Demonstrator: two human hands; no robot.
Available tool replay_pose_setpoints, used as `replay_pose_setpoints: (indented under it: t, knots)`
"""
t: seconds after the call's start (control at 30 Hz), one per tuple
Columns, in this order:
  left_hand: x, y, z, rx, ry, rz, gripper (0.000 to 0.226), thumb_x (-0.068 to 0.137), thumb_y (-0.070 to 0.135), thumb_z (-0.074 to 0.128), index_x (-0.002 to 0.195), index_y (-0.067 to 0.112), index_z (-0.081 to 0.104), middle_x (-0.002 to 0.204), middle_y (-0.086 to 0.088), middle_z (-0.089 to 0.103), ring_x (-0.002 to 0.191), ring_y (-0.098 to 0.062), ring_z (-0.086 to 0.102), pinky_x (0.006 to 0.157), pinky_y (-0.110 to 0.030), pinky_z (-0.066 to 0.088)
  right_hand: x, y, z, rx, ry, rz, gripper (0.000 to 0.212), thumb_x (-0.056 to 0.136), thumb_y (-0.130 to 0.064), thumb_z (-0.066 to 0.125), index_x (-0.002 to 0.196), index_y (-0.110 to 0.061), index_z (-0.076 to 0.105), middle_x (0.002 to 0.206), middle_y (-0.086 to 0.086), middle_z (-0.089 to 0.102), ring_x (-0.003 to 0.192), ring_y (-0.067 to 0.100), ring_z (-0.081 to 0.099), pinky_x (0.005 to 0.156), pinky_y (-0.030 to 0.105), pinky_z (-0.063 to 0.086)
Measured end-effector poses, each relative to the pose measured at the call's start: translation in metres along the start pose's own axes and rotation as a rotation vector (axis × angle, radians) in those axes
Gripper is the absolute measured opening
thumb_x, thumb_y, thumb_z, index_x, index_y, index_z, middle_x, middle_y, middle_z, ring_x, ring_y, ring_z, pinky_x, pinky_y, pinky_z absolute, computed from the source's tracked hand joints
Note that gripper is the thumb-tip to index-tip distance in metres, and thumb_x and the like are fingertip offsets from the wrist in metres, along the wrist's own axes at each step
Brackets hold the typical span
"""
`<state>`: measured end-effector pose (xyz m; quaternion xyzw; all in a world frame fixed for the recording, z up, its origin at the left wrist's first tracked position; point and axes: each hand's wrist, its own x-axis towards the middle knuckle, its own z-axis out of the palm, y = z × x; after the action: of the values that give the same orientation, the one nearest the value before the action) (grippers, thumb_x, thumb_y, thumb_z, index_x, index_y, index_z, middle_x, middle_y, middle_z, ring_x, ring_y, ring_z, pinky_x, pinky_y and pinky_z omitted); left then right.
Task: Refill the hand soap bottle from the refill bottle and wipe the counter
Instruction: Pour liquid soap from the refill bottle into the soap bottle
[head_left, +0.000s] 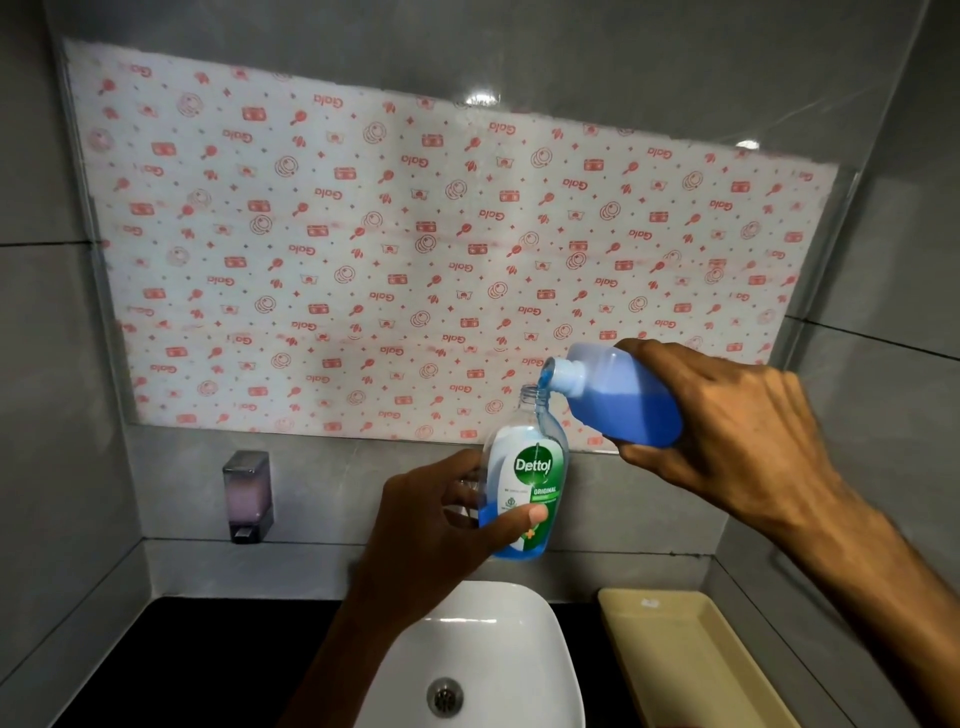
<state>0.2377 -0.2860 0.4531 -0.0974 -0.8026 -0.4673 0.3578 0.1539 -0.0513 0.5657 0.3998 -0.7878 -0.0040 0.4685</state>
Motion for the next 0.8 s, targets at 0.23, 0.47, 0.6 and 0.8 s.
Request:
replay_pose_setpoints:
  t: [0.23, 0.47, 0.6, 0.8]
  knots:
    - [0.0000, -0.0028, 0.0031, -0.001, -0.003, -0.013, 0.042, 0.065, 0.069, 0.071, 0.100, 0.051, 0.056, 0.093, 0.051, 0.063, 0.094, 0.012, 0.069, 0.068, -0.010, 0.059, -0.0009, 0.0013, 0.0008, -0.002, 0.012, -0.003, 0.085, 0.056, -0.039, 0.096, 0.125, -0.004, 0.064, 0.096, 0.017, 0.077, 0.065, 0.037, 0.071, 0.056, 0.047, 0.062]
    - [0.0009, -0.0019, 0.0046, -0.006, -0.006, -0.006, 0.040, 0.065, 0.067, 0.072, 0.099, 0.051, 0.056, 0.094, 0.052, 0.062, 0.093, 0.014, 0.069, 0.066, -0.007, 0.056, -0.0021, 0.0034, 0.0017, -0.002, 0.019, -0.005, 0.084, 0.057, -0.039, 0.095, 0.126, -0.007, 0.062, 0.098, 0.014, 0.076, 0.068, 0.038, 0.072, 0.053, 0.048, 0.061]
    - [0.0012, -0.0018, 0.0048, -0.003, -0.007, -0.009, 0.041, 0.065, 0.067, 0.072, 0.099, 0.052, 0.056, 0.093, 0.054, 0.061, 0.093, 0.016, 0.068, 0.066, -0.005, 0.055, -0.0024, 0.0029, 0.0024, -0.007, 0.029, -0.008, 0.083, 0.056, -0.039, 0.095, 0.125, -0.005, 0.063, 0.097, 0.015, 0.077, 0.067, 0.037, 0.072, 0.055, 0.046, 0.061]
    - [0.0014, -0.0039, 0.0053, -0.006, -0.002, -0.030, 0.042, 0.064, 0.067, 0.072, 0.099, 0.051, 0.056, 0.093, 0.052, 0.062, 0.094, 0.014, 0.068, 0.066, -0.007, 0.056, -0.0022, 0.0027, 0.0044, -0.020, 0.037, -0.012, 0.084, 0.055, -0.040, 0.096, 0.124, -0.003, 0.065, 0.095, 0.018, 0.077, 0.066, 0.037, 0.073, 0.057, 0.047, 0.060]
